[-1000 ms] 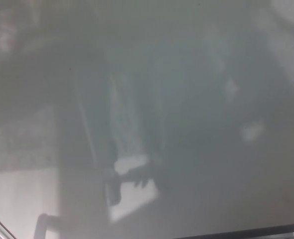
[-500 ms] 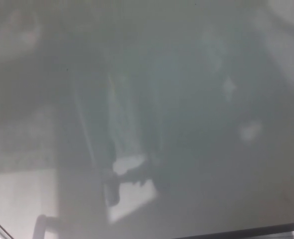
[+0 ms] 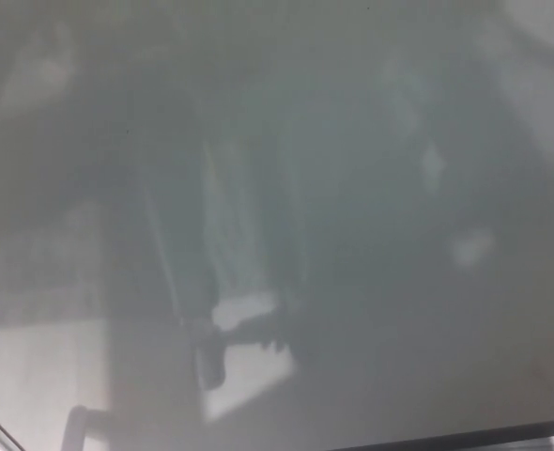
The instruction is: A white board is being place on the right hand side and parallel to the robot and the robot uses its left hand to grab on the leftside of the whiteboard and drag the whiteboard from the right hand side to the left hand side
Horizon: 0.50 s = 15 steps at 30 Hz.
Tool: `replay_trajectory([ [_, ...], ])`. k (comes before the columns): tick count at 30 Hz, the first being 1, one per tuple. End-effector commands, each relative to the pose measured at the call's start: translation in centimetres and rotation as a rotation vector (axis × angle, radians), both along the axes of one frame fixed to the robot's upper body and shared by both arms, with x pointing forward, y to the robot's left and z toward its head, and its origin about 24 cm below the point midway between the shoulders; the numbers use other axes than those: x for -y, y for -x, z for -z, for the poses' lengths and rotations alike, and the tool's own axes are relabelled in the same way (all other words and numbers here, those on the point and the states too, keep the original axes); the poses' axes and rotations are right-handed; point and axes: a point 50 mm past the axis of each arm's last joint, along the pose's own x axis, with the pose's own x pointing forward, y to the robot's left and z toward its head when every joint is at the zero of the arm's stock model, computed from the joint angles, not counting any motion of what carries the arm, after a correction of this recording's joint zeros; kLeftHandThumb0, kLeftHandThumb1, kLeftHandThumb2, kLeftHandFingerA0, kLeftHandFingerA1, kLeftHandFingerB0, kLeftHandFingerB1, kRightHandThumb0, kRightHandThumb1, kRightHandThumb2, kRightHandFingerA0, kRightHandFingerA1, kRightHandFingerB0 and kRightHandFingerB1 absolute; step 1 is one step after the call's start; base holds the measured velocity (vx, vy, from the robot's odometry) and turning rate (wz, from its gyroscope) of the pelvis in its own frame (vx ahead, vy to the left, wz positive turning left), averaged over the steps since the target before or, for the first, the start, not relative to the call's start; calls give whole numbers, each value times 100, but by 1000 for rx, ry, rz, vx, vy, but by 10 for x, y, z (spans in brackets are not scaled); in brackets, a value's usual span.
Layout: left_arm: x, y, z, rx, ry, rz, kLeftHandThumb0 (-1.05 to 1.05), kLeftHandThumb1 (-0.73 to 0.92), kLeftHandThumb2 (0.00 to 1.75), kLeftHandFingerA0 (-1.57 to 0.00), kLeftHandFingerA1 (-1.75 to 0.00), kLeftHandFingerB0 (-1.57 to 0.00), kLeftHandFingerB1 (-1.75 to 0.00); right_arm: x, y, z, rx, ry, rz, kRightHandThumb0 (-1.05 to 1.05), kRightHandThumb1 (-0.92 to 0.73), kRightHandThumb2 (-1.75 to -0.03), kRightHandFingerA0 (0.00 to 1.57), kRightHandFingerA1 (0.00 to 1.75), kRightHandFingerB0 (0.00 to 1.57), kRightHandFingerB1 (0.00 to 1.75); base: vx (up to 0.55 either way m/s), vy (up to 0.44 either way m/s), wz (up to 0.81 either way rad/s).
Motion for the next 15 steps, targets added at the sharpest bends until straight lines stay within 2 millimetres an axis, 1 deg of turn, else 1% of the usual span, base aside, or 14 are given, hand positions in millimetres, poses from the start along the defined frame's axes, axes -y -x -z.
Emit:
replay_trajectory([
  [1,-4,7,1,-58,-5,34,-63,87,109,0,-23,0,-19,6,-2,-3,8,14,17,-49,-63,-105,50,63,26,51,0,0,0],
  [5,-3,9,2,-70,4,42,-63,86,107,0,-22,0,-18,6,-4,-5,23,19,11,-48,-63,-105,52,64,25,51,0,0,0],
  [6,-3,9,3,-77,9,45,-65,86,107,0,-21,0,-17,6,-4,-5,21,20,10,-58,-81,-66,56,46,37,39,0,0,0],
  [8,-2,11,4,-82,14,43,-66,85,107,0,-21,0,-17,6,-4,-5,25,23,3,-56,-82,-65,55,46,38,40,0,0,0],
  [9,-1,12,5,-86,18,48,-66,85,107,0,-20,0,-17,8,-4,-5,16,18,9,-58,-81,-67,54,46,36,39,0,0,0],
  [13,1,13,7,-88,31,51,-66,84,106,0,-19,0,-17,7,-8,-6,23,12,5,-58,-81,-65,55,46,38,39,0,0,0],
  [14,1,13,7,-91,31,60,-66,86,107,0,-18,0,-16,7,-9,-7,28,21,-4,-57,-81,-66,55,46,37,40,0,0,0],
  [15,2,11,7,-88,37,59,-66,86,107,0,-17,0,-16,7,-12,-9,40,21,-6,-48,-63,-105,53,64,26,52,0,0,0],
])
